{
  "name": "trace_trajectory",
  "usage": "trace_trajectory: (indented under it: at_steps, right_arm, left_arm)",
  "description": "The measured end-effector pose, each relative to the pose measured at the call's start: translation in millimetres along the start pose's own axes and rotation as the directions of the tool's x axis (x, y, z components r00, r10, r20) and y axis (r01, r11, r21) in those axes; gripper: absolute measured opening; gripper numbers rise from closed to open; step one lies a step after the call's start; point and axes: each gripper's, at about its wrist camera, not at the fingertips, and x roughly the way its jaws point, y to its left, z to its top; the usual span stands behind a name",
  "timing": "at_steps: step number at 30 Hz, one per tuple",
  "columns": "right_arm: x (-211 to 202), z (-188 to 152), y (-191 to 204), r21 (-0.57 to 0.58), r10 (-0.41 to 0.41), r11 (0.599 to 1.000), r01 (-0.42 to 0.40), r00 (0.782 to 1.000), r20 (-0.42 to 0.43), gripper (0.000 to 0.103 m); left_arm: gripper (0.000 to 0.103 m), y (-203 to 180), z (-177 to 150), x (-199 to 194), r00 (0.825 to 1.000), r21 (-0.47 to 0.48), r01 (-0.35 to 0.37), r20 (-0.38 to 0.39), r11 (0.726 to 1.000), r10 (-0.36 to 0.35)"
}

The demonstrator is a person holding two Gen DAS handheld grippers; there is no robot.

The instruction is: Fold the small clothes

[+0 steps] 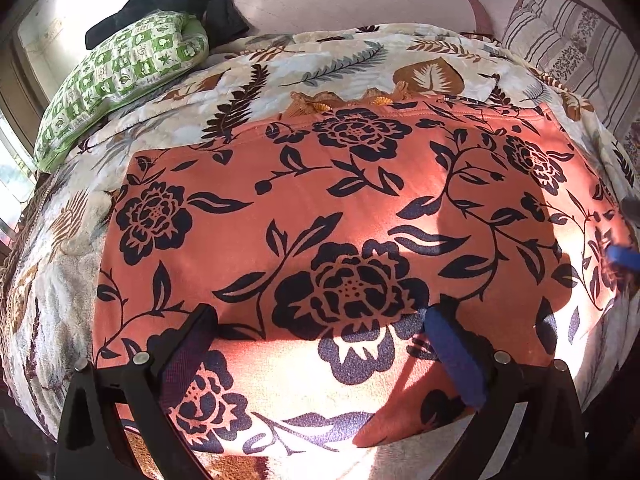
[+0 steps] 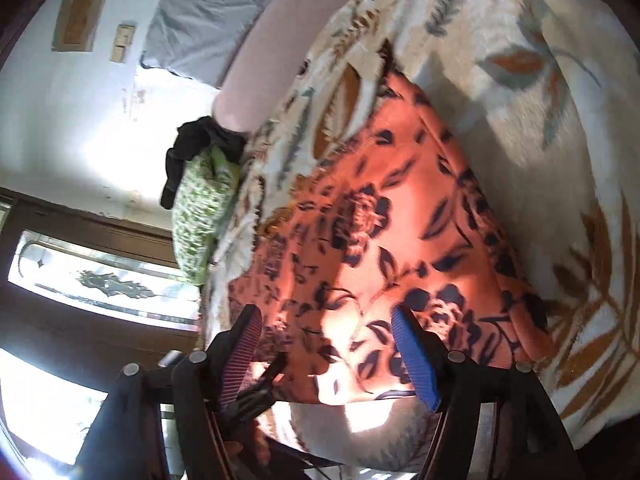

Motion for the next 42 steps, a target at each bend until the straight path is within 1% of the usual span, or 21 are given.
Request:
trace_trajectory:
  at_steps: [1, 2, 3, 4, 5, 7, 9, 12, 14, 17, 20, 22, 25, 28, 29, 31, 34, 36, 38, 40, 42]
  right_arm:
    - [9.1, -2.7, -26.5, 0.085, -0.087, 0.992, 0.088, 0.996, -0.012, 0.064]
    - [4.9, -6.8, -46.8, 0.200, -0.064, 0.978, 0.059, 0.998, 0.017, 0.039]
    - [-7.9, -10.6, -50.7, 0.248, -0.040, 0.969, 0.026, 0.998, 0.052, 0.039]
    - [-22.7, -14.1, -41.1, 0.215, -0.067, 0.975, 0.048, 0.994, 0.083, 0.052]
    - [-37.8, -20.2, -28.0, 0.164, -0.106, 0.983, 0.084, 0.986, 0.129, 0.076]
    - [-58.8, -41.3, -13.2, 0.125, -0.080, 0.990, 0.057, 0.979, 0.190, 0.089]
    - [-54.6, -60.5, -14.4, 0.143, -0.030, 0.990, 0.010, 0.990, 0.139, 0.089]
    - [-34.5, -73.4, -36.4, 0.253, -0.022, 0.968, -0.003, 0.995, 0.097, 0.089]
    - [-27.5, -74.0, -46.0, 0.294, -0.007, 0.955, -0.026, 0.994, 0.110, 0.089]
    - [-25.0, -61.0, -48.3, 0.305, -0.028, 0.952, -0.022, 0.987, 0.159, 0.090]
    - [-27.9, -39.4, -43.1, 0.287, -0.043, 0.958, -0.021, 0.976, 0.215, 0.088]
    - [-28.3, -27.9, -37.2, 0.272, 0.005, 0.960, -0.071, 0.971, 0.238, 0.086]
    - [-21.4, -20.3, -33.0, 0.253, -0.023, 0.967, -0.041, 0.970, 0.243, 0.083]
    - [-9.9, -21.4, -44.0, 0.294, -0.042, 0.955, -0.022, 0.977, 0.209, 0.057]
    - [-10.7, -21.8, -44.6, 0.296, -0.041, 0.955, -0.024, 0.976, 0.214, 0.056]
    - [-12.7, -19.6, -42.6, 0.281, -0.038, 0.959, -0.027, 0.974, 0.223, 0.056]
    - [-2.9, -14.0, -44.7, 0.274, -0.065, 0.962, 0.009, 0.978, 0.197, 0.057]
    - [-1.2, -10.5, -44.3, 0.276, -0.055, 0.961, -0.004, 0.977, 0.206, 0.061]
    - [-1.7, -6.5, -37.2, 0.253, -0.052, 0.967, 0.000, 0.978, 0.201, 0.063]
    - [-3.3, -3.2, -23.6, 0.185, -0.047, 0.983, 0.009, 0.978, 0.202, 0.062]
    - [-0.1, 0.9, -16.2, 0.135, -0.068, 0.990, 0.042, 0.980, 0.188, 0.060]
  left_arm:
    - [0.103, 1.1, -0.7, -5.7, 1.000, 0.006, 0.007, 0.005, 1.000, -0.007]
    - [0.103, 3.1, -2.2, -13.9, 1.000, 0.011, 0.007, 0.029, 1.000, -0.007]
    - [0.103, 5.1, -3.9, -21.8, 0.998, 0.009, -0.002, 0.060, 1.000, 0.002]
    - [0.103, 7.5, -4.3, -26.5, 0.997, -0.001, -0.013, 0.080, 1.000, 0.013]
    - [0.103, 9.4, -3.6, -27.9, 0.997, -0.016, -0.012, 0.081, 1.000, 0.014]
    - [0.103, 12.0, -2.3, -26.7, 0.998, -0.048, 0.005, 0.066, 0.999, -0.002]
    - [0.103, 10.0, -1.1, -25.2, 0.999, -0.053, 0.010, 0.050, 0.999, -0.007]
    - [0.103, 3.9, -0.3, -31.5, 0.998, -0.026, 0.005, 0.066, 1.000, -0.003]
    - [0.103, 2.2, 0.5, -35.7, 0.997, -0.017, 0.005, 0.080, 1.000, -0.004]
    - [0.103, 7.7, 2.1, -35.5, 0.997, -0.039, 0.000, 0.080, 0.999, 0.004]
    - [0.103, 14.4, 1.9, -31.1, 0.998, -0.064, -0.002, 0.067, 0.998, 0.006]
    - [0.103, 16.3, 1.5, -28.1, 0.998, -0.071, -0.005, 0.062, 0.997, 0.010]
    - [0.103, 17.4, 2.4, -21.9, 0.999, -0.081, -0.006, 0.049, 0.997, 0.010]
    - [0.103, 17.6, 3.5, -22.6, 0.998, -0.081, -0.007, 0.059, 0.997, 0.012]
    - [0.103, 17.9, 4.3, -24.2, 0.997, -0.083, -0.009, 0.071, 0.996, 0.015]
    - [0.103, 17.0, 6.3, -22.9, 0.996, -0.089, -0.015, 0.081, 0.996, 0.022]
    - [0.103, 10.1, 7.7, -6.8, 0.999, -0.063, -0.021, 0.031, 0.998, 0.023]
    - [0.103, 6.1, 5.9, -0.8, 0.999, -0.039, -0.041, 0.002, 0.998, 0.041]
    - [0.103, 6.9, 5.5, -7.2, 0.999, -0.045, -0.038, 0.027, 0.998, 0.039]
    - [0.103, 8.3, 7.4, -12.7, 0.998, -0.051, -0.040, 0.050, 0.998, 0.043]
    - [0.103, 8.7, 9.2, -9.0, 0.998, -0.060, -0.037, 0.040, 0.998, 0.039]
